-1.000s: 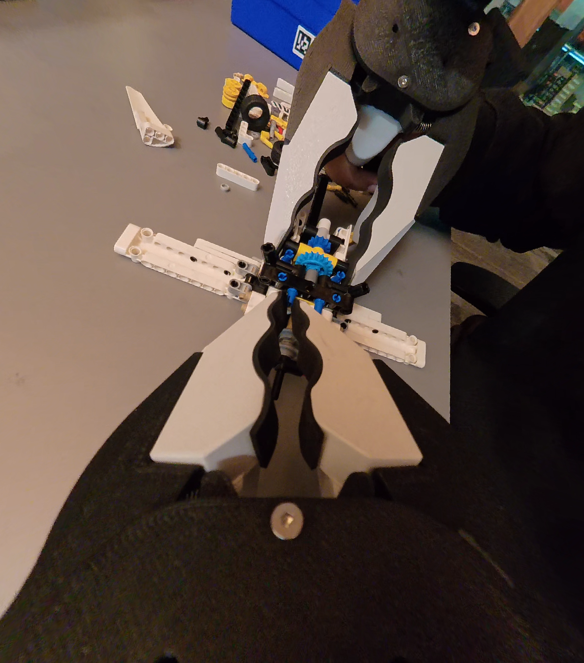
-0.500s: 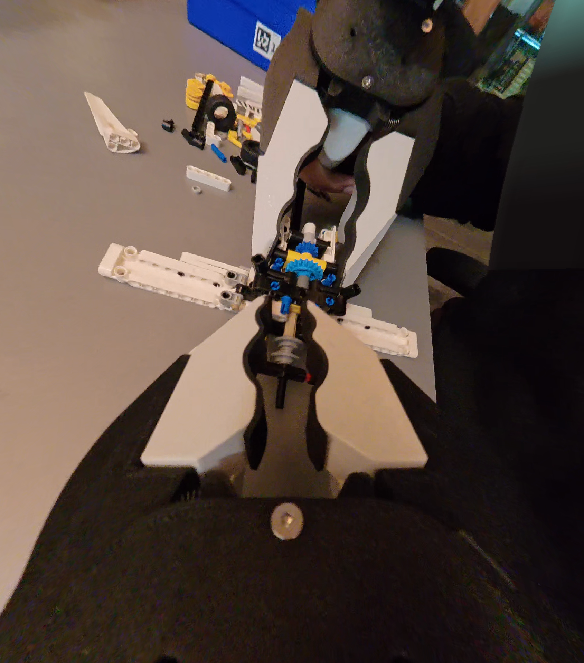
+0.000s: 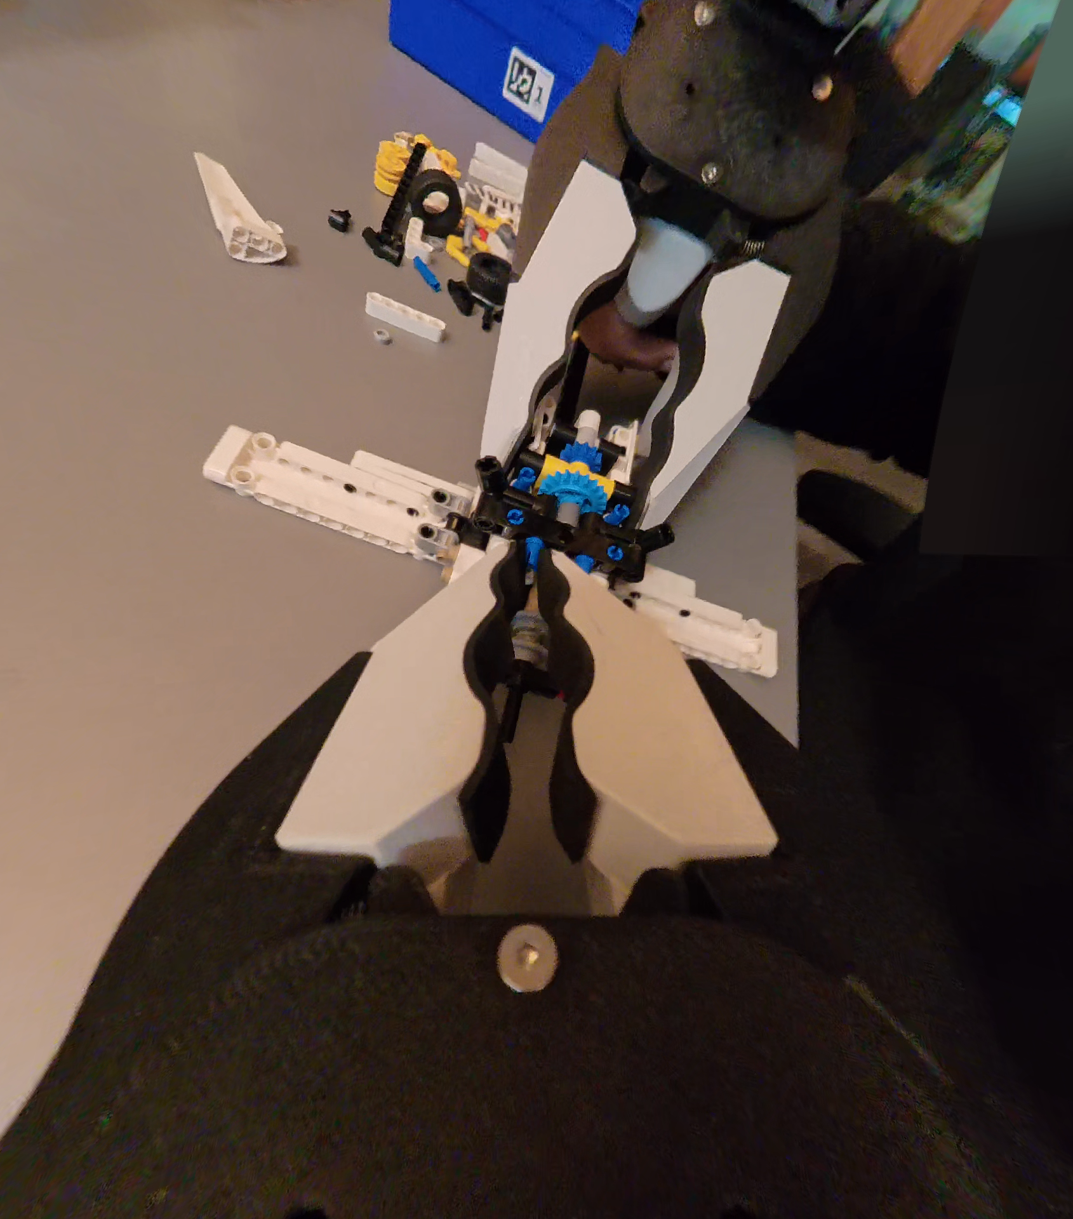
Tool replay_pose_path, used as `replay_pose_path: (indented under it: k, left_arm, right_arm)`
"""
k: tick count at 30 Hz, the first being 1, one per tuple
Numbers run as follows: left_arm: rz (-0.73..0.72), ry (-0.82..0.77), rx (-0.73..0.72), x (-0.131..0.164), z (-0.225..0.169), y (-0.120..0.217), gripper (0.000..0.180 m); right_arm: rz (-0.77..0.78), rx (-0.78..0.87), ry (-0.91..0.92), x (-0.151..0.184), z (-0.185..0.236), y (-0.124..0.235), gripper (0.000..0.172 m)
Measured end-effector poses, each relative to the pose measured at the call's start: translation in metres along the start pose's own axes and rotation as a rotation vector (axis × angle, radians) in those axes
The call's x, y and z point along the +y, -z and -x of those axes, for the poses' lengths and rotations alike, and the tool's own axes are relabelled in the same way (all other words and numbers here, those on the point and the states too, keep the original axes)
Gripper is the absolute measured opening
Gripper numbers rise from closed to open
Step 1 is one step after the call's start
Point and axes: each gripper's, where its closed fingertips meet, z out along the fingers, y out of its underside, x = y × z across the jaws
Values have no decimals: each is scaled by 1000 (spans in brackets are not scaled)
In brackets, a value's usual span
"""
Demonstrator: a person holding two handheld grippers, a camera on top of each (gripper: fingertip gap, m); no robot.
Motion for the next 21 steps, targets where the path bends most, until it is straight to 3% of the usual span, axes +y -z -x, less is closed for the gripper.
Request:
replay_pose_path:
  k: [3, 6, 9, 21]
  left_arm:
    - [15, 5, -97, 7, 17, 15, 0]
    - [-91, 91, -99, 2, 33, 48, 0]
    - [-80, 31, -113, 1, 24, 40, 0]
    - [-168, 112, -135, -18, 45, 46, 0]
  right_arm:
    - [28, 26, 9, 4, -2, 3, 44]
    - [22, 60, -51, 19, -15, 26, 43]
    - [39, 66, -16, 14, -10, 17, 43]
    - [35, 139, -48, 11, -18, 14, 43]
